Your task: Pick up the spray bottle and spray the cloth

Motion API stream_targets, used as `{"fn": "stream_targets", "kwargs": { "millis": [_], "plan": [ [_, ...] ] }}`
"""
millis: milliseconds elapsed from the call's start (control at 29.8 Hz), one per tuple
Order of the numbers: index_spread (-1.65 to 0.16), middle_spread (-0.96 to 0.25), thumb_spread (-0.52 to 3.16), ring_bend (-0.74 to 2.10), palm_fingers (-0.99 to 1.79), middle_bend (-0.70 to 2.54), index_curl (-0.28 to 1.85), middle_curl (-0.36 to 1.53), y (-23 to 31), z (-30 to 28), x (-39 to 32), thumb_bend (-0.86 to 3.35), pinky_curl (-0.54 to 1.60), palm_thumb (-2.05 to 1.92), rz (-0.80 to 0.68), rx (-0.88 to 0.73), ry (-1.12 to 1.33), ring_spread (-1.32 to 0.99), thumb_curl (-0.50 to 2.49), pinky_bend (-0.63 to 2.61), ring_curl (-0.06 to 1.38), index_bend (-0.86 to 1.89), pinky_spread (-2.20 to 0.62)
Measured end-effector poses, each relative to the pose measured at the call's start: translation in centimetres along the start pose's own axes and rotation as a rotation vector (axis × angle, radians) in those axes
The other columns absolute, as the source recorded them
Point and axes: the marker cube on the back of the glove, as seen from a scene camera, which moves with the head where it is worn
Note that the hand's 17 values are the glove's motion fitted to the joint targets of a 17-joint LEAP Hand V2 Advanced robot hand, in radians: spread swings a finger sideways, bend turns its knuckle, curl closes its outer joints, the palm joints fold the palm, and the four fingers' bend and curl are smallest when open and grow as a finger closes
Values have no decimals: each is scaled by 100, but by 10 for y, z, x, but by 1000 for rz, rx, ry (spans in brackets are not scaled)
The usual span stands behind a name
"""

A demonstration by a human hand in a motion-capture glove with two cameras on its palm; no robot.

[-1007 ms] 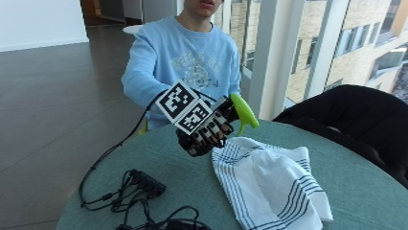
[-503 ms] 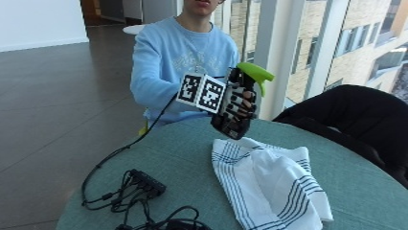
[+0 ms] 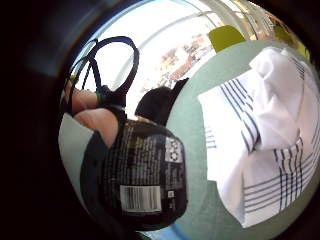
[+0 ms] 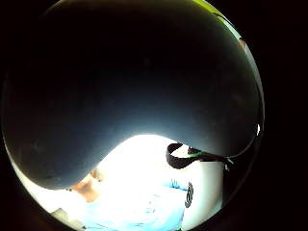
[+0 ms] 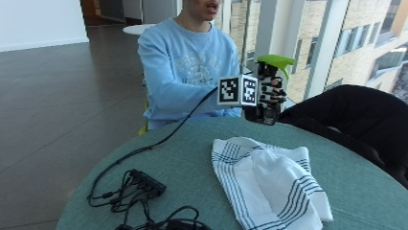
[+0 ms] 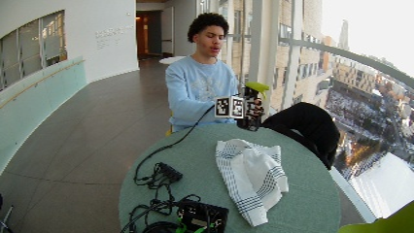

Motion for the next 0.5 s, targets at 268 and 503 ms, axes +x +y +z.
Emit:
{"fn": "stream_targets", "kwargs": {
  "millis": [268, 503],
  "plan": [
    [-21, -9, 101, 45, 117, 39, 47, 47, -7, 55, 5, -2, 36, 84, -52, -22, -29, -5, 51, 19, 38, 17, 8],
    [-21, -8, 101, 44, 117, 39, 47, 47, -7, 92, 18, -2, 36, 84, -79, -59, -11, -5, 51, 19, 38, 17, 7]
  ]
}}
